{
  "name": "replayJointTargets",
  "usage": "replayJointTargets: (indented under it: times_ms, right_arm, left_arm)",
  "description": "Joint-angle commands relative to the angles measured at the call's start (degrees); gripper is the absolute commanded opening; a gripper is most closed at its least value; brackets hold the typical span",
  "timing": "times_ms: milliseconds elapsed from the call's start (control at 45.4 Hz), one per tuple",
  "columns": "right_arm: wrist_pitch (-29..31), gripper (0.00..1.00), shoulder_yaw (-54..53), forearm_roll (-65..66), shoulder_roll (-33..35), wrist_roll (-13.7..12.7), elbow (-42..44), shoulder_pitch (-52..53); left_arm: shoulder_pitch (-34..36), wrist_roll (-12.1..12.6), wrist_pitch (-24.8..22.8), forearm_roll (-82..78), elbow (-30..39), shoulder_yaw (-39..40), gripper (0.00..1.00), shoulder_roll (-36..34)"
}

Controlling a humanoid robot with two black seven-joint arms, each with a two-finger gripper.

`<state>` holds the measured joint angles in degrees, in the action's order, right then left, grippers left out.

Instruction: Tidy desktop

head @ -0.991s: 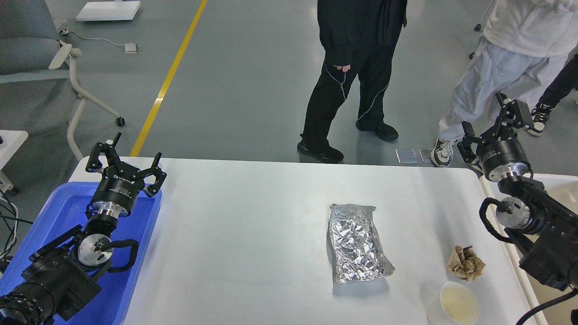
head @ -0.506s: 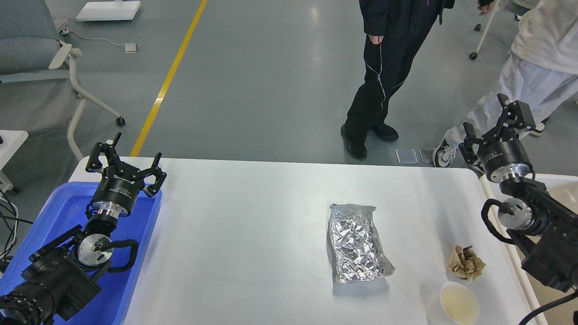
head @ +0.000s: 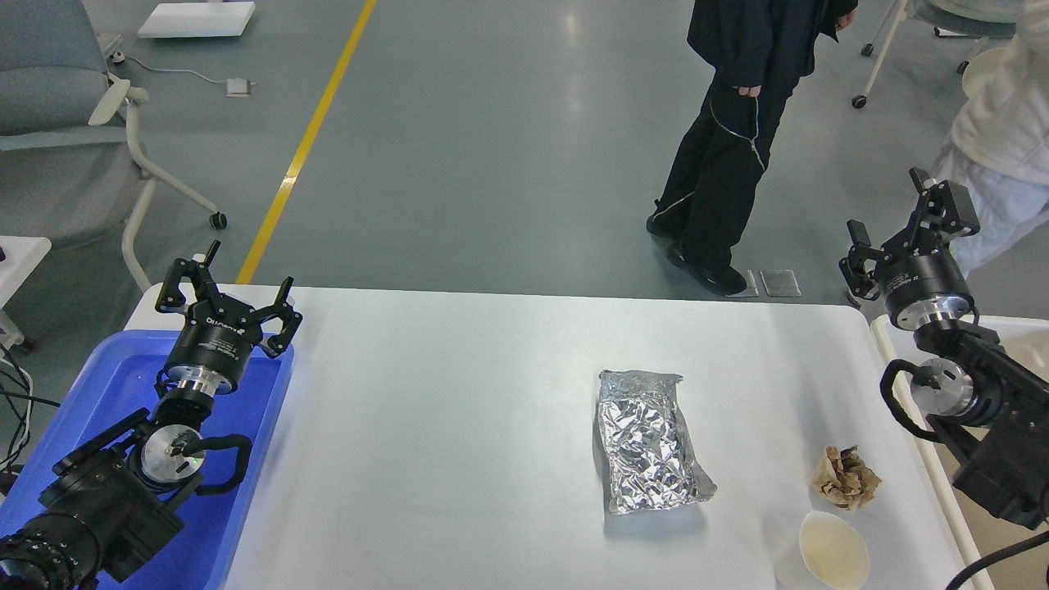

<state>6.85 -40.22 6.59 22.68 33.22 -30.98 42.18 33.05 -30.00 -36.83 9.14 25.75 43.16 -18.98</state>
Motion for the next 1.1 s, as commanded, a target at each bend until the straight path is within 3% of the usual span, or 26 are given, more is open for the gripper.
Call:
replayJointTargets:
  times_ms: [0, 1079]
  right_arm:
    - [-0.1, 1.0, 0.1, 0.0, -0.3, 0.0, 0.0, -0.2]
    - [0.0, 1.0, 0.1, 0.1, 0.9, 0.1, 0.1, -0.2]
  left_arm:
    - [0.0, 0.0, 0.0, 0.0, 0.0, 0.0, 1.0, 0.0]
    - [0.0, -0.1, 0.0, -0.1, 0.0, 0.0, 1.0, 0.0]
